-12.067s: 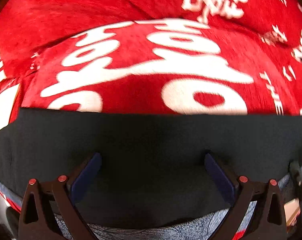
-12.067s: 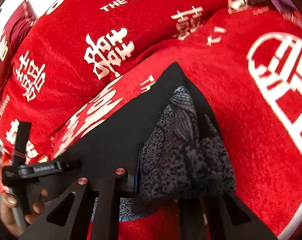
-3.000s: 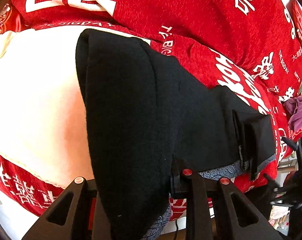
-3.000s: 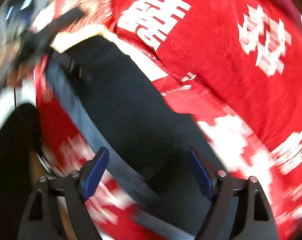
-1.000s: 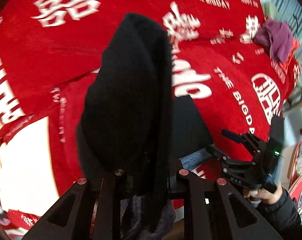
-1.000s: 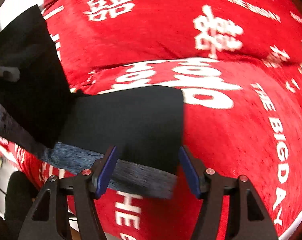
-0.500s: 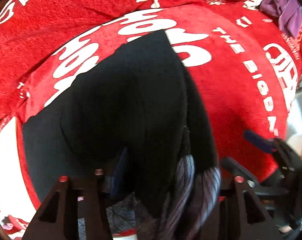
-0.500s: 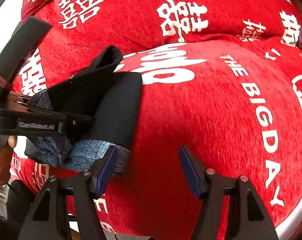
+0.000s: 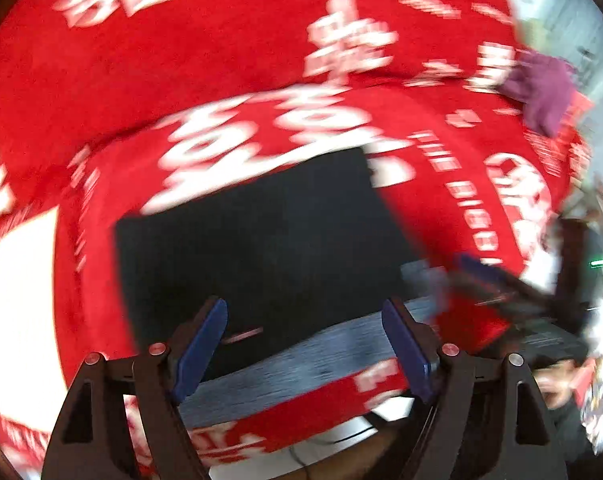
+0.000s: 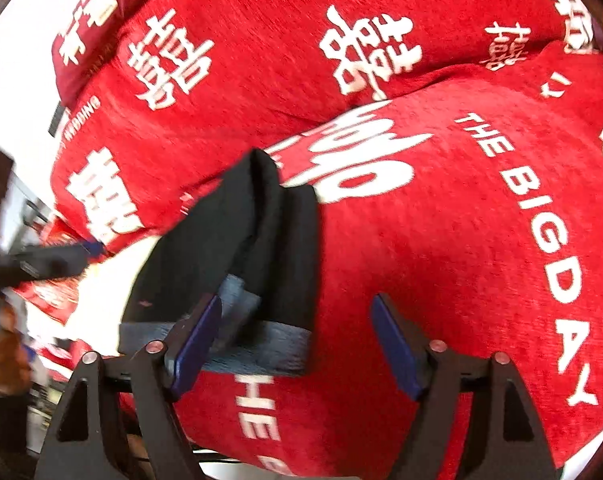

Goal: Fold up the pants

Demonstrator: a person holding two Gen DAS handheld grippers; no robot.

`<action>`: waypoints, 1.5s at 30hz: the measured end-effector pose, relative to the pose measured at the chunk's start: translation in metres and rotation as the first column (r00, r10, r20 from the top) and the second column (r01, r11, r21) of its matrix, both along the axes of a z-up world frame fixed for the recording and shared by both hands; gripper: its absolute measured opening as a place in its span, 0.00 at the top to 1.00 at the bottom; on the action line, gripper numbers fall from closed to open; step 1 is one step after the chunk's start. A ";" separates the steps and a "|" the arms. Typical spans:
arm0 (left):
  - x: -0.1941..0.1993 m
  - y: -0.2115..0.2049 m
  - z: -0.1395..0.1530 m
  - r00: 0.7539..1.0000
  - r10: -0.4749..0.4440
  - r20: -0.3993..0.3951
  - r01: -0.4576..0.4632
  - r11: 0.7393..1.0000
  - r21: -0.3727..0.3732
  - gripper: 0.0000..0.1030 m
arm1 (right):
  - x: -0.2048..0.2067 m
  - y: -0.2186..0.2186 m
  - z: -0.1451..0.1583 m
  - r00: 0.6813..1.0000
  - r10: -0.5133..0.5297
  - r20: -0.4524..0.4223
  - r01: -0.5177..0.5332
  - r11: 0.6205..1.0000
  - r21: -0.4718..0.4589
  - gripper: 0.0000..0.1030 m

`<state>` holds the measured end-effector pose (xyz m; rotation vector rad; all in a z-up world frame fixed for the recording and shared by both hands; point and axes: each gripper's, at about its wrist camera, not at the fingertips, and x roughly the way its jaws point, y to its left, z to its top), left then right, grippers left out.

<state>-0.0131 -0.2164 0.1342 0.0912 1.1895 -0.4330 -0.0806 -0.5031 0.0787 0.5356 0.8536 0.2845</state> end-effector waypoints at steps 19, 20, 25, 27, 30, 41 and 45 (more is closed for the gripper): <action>0.013 0.069 -0.057 0.981 0.179 -0.070 -0.185 0.979 -0.090 0.22 | 0.034 0.041 0.016 0.997 0.070 0.030 -0.072 0.994 0.083 0.82; 0.015 0.067 -0.066 0.980 0.182 -0.084 -0.189 0.979 -0.073 0.22 | 0.036 0.038 0.005 0.998 0.057 -0.008 -0.056 0.995 0.087 0.82; 0.016 0.066 -0.077 0.979 0.192 -0.073 -0.195 0.980 -0.040 0.18 | 0.037 0.042 -0.030 0.994 0.050 -0.093 -0.040 0.994 0.106 0.70; 0.015 0.068 -0.071 0.978 0.197 -0.071 -0.200 0.979 -0.038 0.18 | 0.040 0.042 -0.021 0.992 0.044 -0.119 -0.038 0.998 0.050 0.59; 0.012 0.068 -0.065 0.979 0.197 -0.052 -0.200 0.979 -0.052 0.18 | 0.038 0.039 0.013 0.998 -0.039 -0.043 0.032 0.988 -0.153 0.51; 0.014 0.061 -0.076 0.979 0.201 -0.026 -0.202 0.979 -0.008 0.13 | 0.113 0.126 0.055 0.959 0.274 0.073 -0.222 0.885 -0.409 0.20; 0.015 0.063 -0.076 0.979 0.202 -0.017 -0.202 0.979 -0.023 0.13 | 0.151 0.127 0.016 0.968 0.241 -0.066 -0.246 0.873 -0.420 0.20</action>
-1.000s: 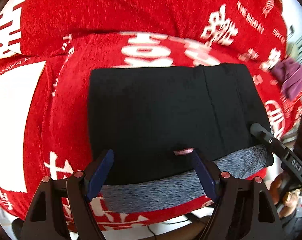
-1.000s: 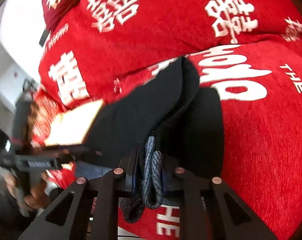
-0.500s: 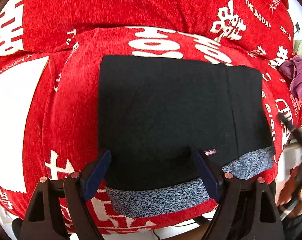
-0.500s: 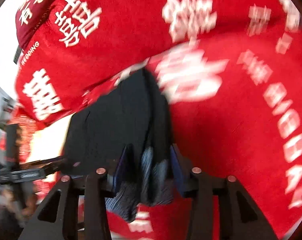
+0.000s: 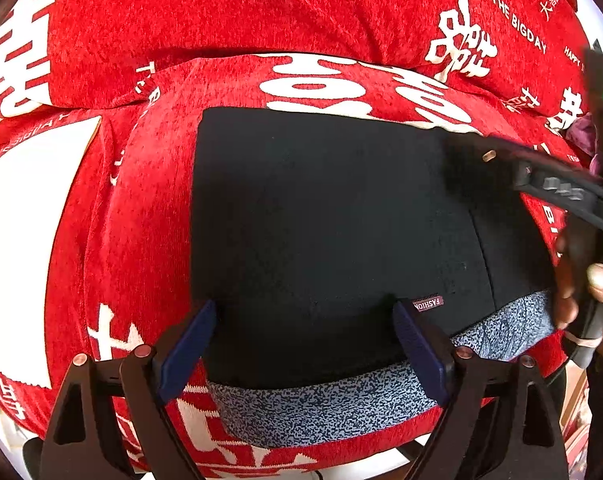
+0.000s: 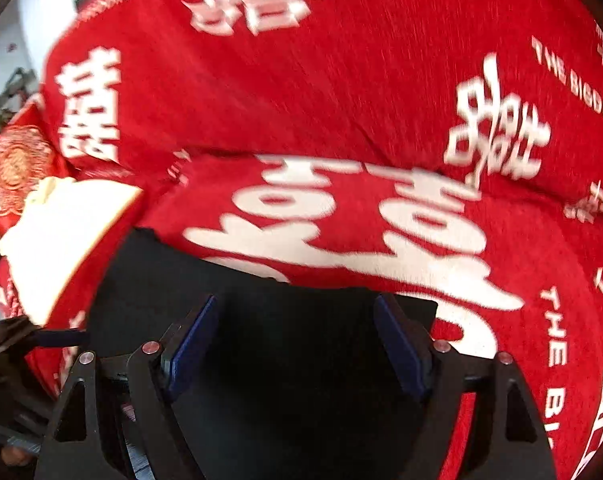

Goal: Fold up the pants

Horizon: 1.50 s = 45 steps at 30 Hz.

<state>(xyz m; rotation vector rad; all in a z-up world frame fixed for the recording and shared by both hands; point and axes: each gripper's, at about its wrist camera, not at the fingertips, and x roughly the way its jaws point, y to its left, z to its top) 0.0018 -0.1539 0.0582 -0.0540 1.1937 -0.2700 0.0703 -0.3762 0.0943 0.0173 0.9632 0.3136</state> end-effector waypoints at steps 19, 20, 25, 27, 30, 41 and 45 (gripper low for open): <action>0.029 0.004 0.038 0.995 -0.006 0.103 0.000 0.998 0.058 0.08 | -0.093 -0.004 0.023 0.999 -0.027 0.032 0.027 1.000 0.005 0.16; 0.038 0.005 0.038 0.996 0.002 0.093 -0.006 0.999 0.046 0.08 | -0.107 -0.002 0.022 0.999 -0.022 0.041 0.022 1.000 0.009 0.16; 0.101 0.021 0.004 0.988 0.123 -0.099 -0.123 0.992 0.005 0.08 | -0.142 0.010 0.000 1.000 -0.001 0.023 0.001 1.000 -0.003 0.16; 0.111 0.021 -0.014 0.980 0.129 -0.154 -0.130 0.991 0.005 0.08 | -0.144 0.011 -0.004 0.999 -0.006 0.038 0.006 1.000 -0.007 0.14; 0.117 0.021 -0.023 0.975 0.140 -0.171 -0.142 0.990 -0.004 0.01 | -0.140 0.011 -0.008 0.999 0.001 0.035 -0.001 1.000 0.004 0.09; 0.125 0.056 -0.017 0.967 0.217 -0.133 -0.208 0.975 0.082 0.01 | -0.161 0.015 -0.002 0.999 0.013 0.051 -0.013 1.000 0.012 0.05; 0.120 0.060 -0.007 0.972 0.205 -0.116 -0.199 0.978 0.061 0.02 | -0.156 0.009 -0.026 0.999 -0.019 -0.028 0.020 0.999 0.045 0.05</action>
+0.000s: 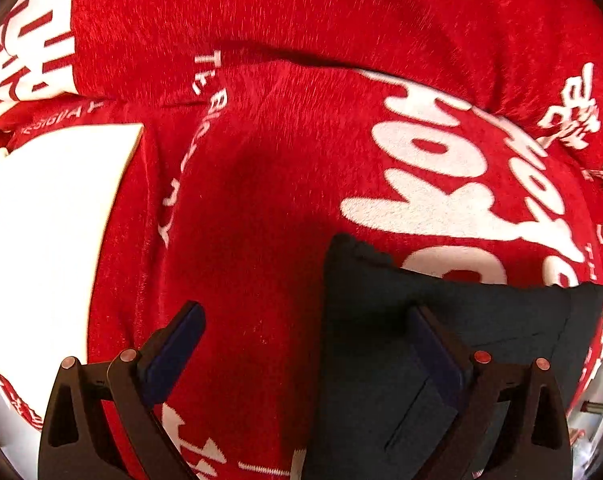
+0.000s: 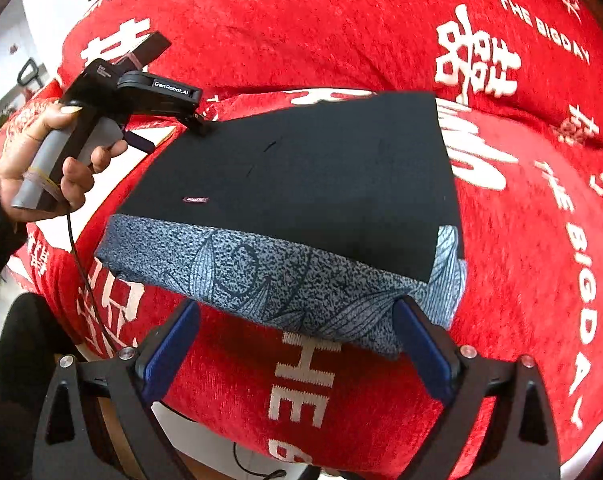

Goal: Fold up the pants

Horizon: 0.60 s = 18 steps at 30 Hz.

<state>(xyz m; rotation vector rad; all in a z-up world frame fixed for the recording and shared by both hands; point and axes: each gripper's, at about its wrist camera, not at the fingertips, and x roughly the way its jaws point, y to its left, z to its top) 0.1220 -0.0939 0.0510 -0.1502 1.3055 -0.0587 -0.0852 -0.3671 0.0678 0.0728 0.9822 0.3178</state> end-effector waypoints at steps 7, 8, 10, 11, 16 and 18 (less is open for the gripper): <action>-0.098 0.020 0.016 0.996 -0.043 0.083 0.049 0.996 -0.080 0.02 | -0.020 -0.004 0.024 0.997 -0.021 0.071 0.022 1.000 -0.003 0.04; -0.110 0.017 0.013 0.995 -0.064 0.083 0.070 0.995 -0.072 0.02 | -0.020 -0.003 0.026 0.997 -0.019 0.078 0.019 1.000 0.001 0.04; -0.130 0.005 0.002 0.992 -0.102 0.076 0.103 0.995 -0.007 0.01 | -0.018 0.001 0.026 0.997 -0.002 0.082 0.001 1.000 0.011 0.04; -0.134 0.001 -0.004 0.992 -0.100 0.078 0.098 0.995 0.027 0.01 | -0.015 0.003 0.023 0.998 0.003 0.069 -0.003 1.000 0.007 0.04; -0.131 0.008 -0.001 0.997 -0.061 0.053 0.061 0.998 -0.013 0.00 | 0.000 0.004 0.003 1.000 -0.023 -0.006 0.023 1.000 0.019 0.04; -0.145 0.012 0.015 0.991 -0.068 0.112 0.071 0.997 -0.027 0.00 | -0.005 0.003 0.014 1.000 -0.024 0.012 0.024 1.000 0.019 0.04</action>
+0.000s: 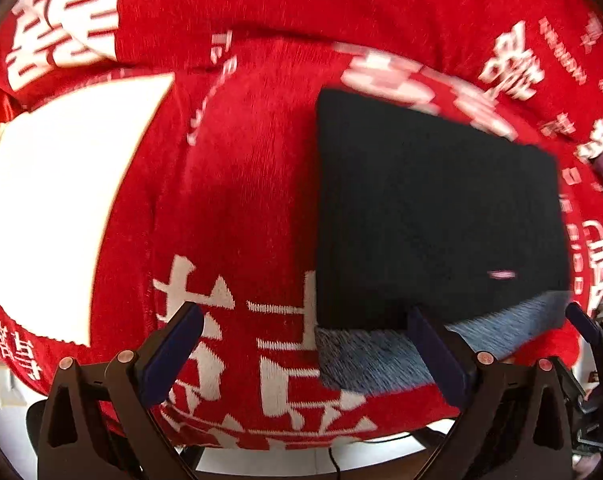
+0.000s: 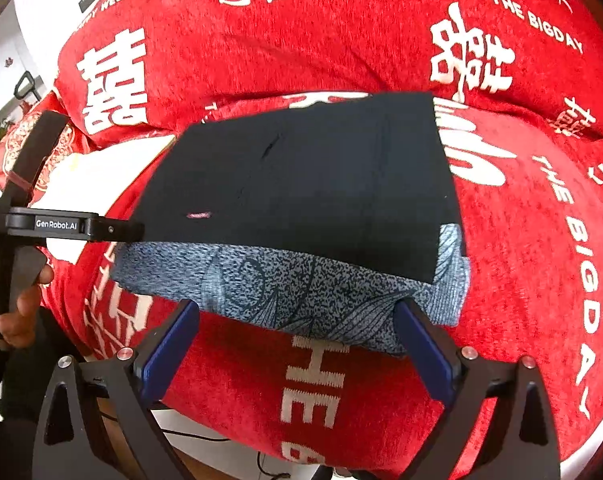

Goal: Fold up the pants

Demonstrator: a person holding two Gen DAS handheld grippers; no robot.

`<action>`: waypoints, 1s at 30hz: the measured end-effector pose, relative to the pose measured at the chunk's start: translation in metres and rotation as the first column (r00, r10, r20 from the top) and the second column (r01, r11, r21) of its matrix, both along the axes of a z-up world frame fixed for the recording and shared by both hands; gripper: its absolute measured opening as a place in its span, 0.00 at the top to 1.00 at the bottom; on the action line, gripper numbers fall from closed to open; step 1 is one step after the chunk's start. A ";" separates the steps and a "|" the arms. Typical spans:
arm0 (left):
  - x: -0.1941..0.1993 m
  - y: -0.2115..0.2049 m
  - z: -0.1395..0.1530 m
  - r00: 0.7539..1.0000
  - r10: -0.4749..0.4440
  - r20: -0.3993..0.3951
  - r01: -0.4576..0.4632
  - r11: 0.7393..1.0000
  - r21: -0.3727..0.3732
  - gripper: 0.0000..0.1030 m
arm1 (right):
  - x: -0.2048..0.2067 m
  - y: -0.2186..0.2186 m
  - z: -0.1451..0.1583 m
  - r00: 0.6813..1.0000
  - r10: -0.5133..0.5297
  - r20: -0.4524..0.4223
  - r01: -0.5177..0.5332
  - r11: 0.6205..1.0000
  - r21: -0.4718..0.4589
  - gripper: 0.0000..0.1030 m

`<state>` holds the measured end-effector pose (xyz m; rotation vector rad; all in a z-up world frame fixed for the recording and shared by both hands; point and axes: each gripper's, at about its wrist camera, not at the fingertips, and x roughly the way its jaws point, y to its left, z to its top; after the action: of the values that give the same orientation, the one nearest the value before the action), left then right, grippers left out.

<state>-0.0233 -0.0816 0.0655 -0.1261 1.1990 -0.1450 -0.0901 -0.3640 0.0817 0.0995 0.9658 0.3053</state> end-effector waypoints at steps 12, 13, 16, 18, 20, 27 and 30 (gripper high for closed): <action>-0.006 0.001 -0.026 0.998 -0.001 -0.064 0.002 1.000 0.026 0.00 | 0.009 -0.033 -0.019 0.998 -0.016 -0.065 0.032 0.969 0.245 0.04; -0.010 0.005 -0.015 0.999 -0.004 -0.033 0.004 1.000 -0.002 0.00 | 0.007 -0.038 -0.015 0.998 -0.026 -0.056 0.040 0.961 0.275 0.04; 0.000 0.013 0.002 1.000 -0.020 -0.001 0.020 0.995 -0.102 0.00 | -0.001 -0.055 0.014 0.997 -0.059 0.052 0.048 0.981 0.189 0.04; 0.013 0.015 0.001 0.999 -0.045 -0.012 0.042 0.984 -0.173 0.00 | 0.003 -0.066 0.020 0.996 -0.066 0.060 0.057 0.988 0.140 0.03; 0.026 0.012 -0.006 0.996 -0.080 -0.038 0.069 0.970 -0.232 0.00 | 0.014 -0.080 0.015 0.996 -0.081 0.022 0.078 0.989 0.127 0.03; 0.056 -0.010 -0.035 0.976 -0.200 -0.089 0.161 0.931 -0.326 0.00 | 0.060 -0.104 -0.028 0.991 -0.027 -0.130 0.063 0.958 0.279 0.03; 0.063 -0.012 -0.046 0.969 -0.226 -0.105 0.177 0.921 -0.347 0.00 | 0.078 -0.103 -0.047 0.984 0.009 -0.177 0.050 0.944 0.326 0.04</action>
<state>0.0401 -0.0940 0.0197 -0.3160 1.3219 -0.5311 -0.0123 -0.4673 0.0343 0.4492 1.0817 0.4432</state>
